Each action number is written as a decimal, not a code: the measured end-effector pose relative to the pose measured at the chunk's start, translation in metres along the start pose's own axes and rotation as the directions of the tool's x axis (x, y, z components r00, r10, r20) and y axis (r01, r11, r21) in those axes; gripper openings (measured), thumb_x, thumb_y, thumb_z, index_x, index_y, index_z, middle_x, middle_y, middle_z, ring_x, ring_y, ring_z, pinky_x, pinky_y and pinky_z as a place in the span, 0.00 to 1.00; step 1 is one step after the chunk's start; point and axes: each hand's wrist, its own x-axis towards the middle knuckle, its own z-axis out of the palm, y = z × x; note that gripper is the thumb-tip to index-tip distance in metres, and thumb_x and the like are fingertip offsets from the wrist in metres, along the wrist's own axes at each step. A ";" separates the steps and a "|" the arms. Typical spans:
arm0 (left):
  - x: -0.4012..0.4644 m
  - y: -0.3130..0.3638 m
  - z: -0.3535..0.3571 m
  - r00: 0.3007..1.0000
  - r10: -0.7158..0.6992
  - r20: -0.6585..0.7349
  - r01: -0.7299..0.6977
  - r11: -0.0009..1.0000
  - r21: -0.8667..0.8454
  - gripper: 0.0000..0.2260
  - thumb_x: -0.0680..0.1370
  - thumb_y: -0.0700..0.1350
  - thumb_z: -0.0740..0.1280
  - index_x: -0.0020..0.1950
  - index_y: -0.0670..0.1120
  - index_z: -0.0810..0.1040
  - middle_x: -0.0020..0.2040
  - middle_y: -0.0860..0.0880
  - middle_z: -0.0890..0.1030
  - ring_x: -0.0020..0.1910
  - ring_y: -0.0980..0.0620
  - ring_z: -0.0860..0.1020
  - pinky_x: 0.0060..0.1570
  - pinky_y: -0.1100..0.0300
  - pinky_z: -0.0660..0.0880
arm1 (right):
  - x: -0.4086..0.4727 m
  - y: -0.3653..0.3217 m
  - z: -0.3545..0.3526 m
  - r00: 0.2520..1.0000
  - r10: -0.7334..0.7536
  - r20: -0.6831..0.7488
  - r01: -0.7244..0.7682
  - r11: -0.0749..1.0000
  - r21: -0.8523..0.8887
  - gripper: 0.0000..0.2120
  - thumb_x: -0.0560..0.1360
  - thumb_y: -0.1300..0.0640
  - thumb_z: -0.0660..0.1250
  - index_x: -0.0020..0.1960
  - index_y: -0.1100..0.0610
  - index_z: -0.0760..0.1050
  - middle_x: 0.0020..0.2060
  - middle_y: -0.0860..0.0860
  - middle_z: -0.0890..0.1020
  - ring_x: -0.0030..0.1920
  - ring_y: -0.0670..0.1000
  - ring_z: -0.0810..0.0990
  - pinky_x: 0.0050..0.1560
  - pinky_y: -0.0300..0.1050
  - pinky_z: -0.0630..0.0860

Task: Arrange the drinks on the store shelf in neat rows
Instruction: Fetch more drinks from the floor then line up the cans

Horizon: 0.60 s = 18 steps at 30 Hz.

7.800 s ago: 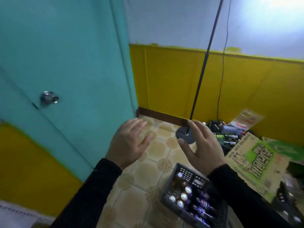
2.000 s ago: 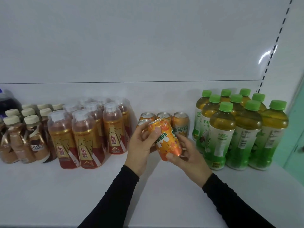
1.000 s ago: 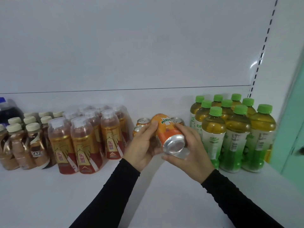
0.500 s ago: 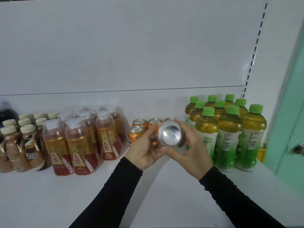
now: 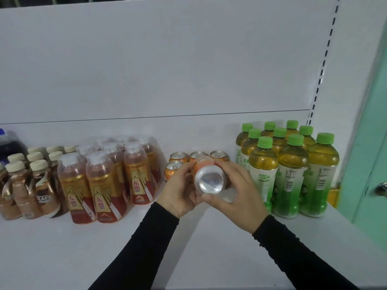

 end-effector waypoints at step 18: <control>-0.018 -0.008 -0.021 0.772 0.525 0.359 -0.636 0.635 0.438 0.31 0.70 0.33 0.74 0.71 0.43 0.71 0.65 0.51 0.80 0.68 0.51 0.76 0.63 0.57 0.74 | -0.006 0.026 0.011 0.960 0.265 0.087 -0.275 0.952 0.136 0.35 0.66 0.54 0.81 0.69 0.47 0.70 0.59 0.42 0.81 0.61 0.43 0.78 0.64 0.48 0.75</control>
